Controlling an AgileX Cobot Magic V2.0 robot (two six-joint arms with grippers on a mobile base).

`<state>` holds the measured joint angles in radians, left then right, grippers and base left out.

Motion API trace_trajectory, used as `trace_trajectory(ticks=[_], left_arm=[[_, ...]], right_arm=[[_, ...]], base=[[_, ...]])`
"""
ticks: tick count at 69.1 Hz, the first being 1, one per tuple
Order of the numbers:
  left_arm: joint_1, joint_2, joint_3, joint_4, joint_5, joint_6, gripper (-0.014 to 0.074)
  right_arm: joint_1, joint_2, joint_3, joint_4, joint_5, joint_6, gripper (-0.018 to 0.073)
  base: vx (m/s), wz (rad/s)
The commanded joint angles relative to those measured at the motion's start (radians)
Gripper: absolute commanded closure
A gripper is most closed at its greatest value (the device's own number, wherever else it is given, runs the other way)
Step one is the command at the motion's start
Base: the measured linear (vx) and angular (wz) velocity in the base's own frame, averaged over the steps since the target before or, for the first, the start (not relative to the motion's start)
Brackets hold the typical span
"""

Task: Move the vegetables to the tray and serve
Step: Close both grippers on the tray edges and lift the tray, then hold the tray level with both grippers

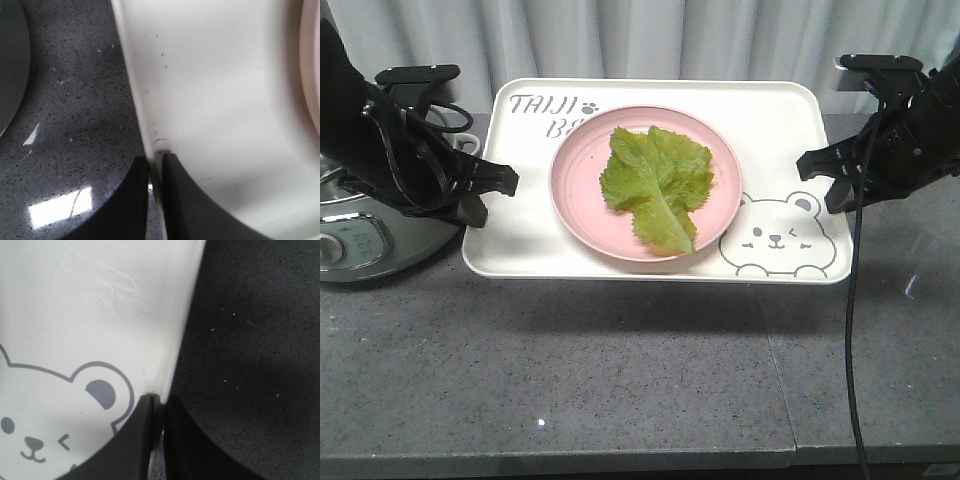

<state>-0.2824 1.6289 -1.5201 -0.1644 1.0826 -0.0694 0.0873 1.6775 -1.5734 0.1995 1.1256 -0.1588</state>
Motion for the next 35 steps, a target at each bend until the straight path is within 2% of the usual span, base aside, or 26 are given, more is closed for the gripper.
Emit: trace_trajectory(ticks=[1, 35], left_arm=[[-0.023, -0.051, -0.031, -0.095, -0.069, 0.024, 0.0602], [-0.023, -0.051, -0.031, -0.095, -0.069, 0.024, 0.0602]], right_arm=[[0.011, -0.052, -0.025, 0.072, -0.034, -0.032, 0.0565], [0.011, -0.052, -0.025, 0.072, -0.034, -0.027, 0.0565]], base=[[0.00, 0.00], [0.00, 0.00]])
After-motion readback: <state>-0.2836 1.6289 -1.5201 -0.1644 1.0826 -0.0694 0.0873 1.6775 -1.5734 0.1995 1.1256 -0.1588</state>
